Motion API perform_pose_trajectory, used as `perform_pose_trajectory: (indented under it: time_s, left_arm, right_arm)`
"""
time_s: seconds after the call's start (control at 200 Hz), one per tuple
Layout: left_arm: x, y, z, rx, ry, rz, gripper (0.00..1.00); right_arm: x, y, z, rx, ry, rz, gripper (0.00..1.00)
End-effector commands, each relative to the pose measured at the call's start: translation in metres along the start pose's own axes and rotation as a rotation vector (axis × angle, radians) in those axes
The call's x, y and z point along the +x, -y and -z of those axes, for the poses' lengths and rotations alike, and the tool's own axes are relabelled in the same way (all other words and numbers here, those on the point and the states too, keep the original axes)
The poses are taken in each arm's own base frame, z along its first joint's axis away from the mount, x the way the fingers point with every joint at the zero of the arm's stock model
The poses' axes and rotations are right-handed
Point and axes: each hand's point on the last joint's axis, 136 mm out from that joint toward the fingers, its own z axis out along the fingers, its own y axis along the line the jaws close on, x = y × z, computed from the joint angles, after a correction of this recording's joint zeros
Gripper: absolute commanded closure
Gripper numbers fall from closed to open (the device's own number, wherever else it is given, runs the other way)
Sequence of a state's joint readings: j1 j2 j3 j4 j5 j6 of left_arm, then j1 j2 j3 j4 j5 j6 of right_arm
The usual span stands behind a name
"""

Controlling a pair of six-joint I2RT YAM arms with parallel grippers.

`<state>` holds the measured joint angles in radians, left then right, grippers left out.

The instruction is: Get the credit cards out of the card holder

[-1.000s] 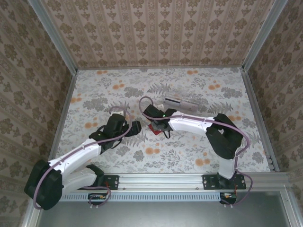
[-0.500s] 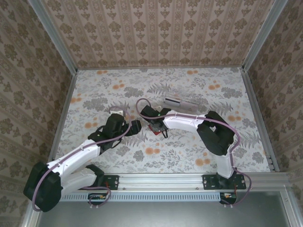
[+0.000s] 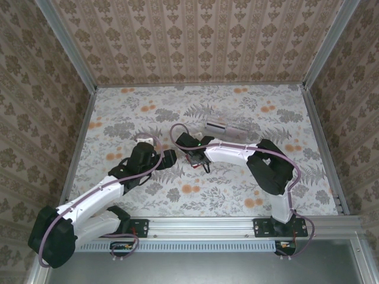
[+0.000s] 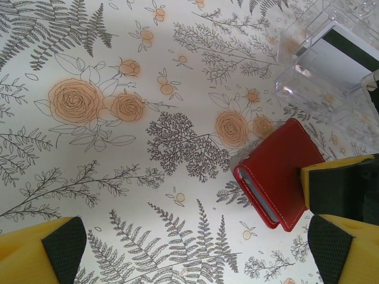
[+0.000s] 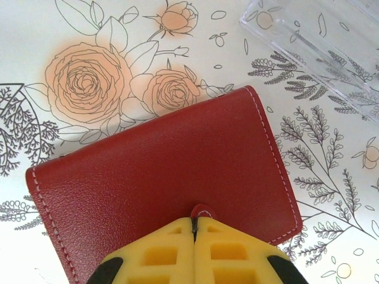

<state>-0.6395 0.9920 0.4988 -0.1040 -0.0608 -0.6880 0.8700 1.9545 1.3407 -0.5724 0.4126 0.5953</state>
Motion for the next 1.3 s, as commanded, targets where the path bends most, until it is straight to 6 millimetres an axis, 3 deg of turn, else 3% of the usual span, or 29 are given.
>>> perform_pose_trajectory:
  time_s: [0.0, 0.13, 0.23, 0.48, 0.9, 1.145, 1.295]
  left_arm:
    - [0.000, 0.003, 0.002, 0.023, -0.006, 0.027, 0.00]
    - [0.002, 0.012, 0.003, 0.073, -0.017, 0.064, 0.00]
    - [0.006, 0.021, 0.002, 0.122, -0.034, 0.107, 0.06]
    - [0.027, 0.036, -0.003, 0.211, -0.095, 0.212, 0.31]
    - [0.066, 0.050, -0.033, 0.249, -0.202, 0.303, 1.00]
    - [0.074, 0.065, -0.049, 0.275, -0.231, 0.307, 1.00]
    - [0.094, 0.047, -0.065, 0.179, -0.272, 0.335, 1.00]
  right_arm:
    - [0.000, 0.002, 0.018, -0.016, 0.036, 0.053, 1.00]
    - [-0.007, -0.010, 0.039, -0.081, 0.111, 0.130, 1.00]
    - [-0.006, -0.018, 0.051, -0.121, 0.168, 0.210, 1.00]
    - [0.013, -0.041, 0.058, -0.229, 0.219, 0.331, 1.00]
    - [0.041, -0.051, 0.043, -0.349, 0.209, 0.230, 1.00]
    - [0.043, -0.052, 0.040, -0.363, 0.213, 0.203, 1.00]
    - [0.042, -0.051, 0.042, -0.365, 0.218, 0.190, 1.00]
